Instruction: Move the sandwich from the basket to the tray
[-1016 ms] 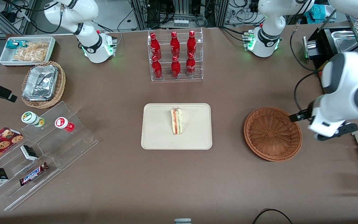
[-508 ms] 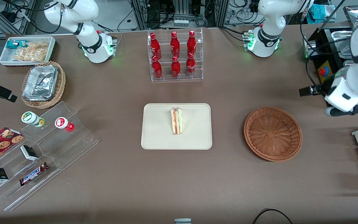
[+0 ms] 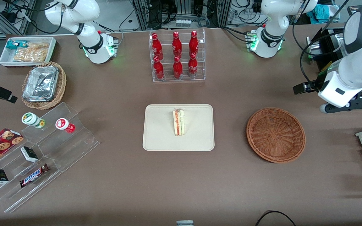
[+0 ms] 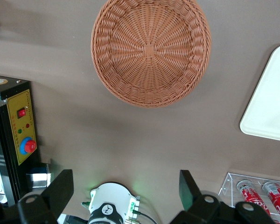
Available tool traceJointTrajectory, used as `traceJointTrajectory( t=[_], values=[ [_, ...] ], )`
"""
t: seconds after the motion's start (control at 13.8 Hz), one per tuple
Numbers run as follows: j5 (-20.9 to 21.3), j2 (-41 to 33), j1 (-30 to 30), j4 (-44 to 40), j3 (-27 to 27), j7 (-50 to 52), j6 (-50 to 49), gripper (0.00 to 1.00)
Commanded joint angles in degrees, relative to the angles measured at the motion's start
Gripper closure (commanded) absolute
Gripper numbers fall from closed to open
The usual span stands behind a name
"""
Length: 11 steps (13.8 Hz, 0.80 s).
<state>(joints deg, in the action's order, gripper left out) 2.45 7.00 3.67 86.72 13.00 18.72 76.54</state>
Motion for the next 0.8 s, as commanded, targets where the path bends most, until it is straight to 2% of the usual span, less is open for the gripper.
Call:
traceJointTrajectory(
  t=[0.0,0.07,0.51,0.65,0.73],
  values=[
    [1.6,-1.3,-0.3,1.1,-0.3,0.5,-0.4,0.00],
    [3.0,-2.6,-0.4,2.5,-0.2,0.5,1.5,0.00],
    [2.5,-3.0,0.1,0.9,-0.4,-5.1,0.8,0.00],
    [1.7,-1.7,0.2,-0.7,-0.4,-5.1,0.7,0.00],
    [-0.1,-1.7,0.2,-0.6,-0.5,-5.0,0.7,0.00]
  ],
)
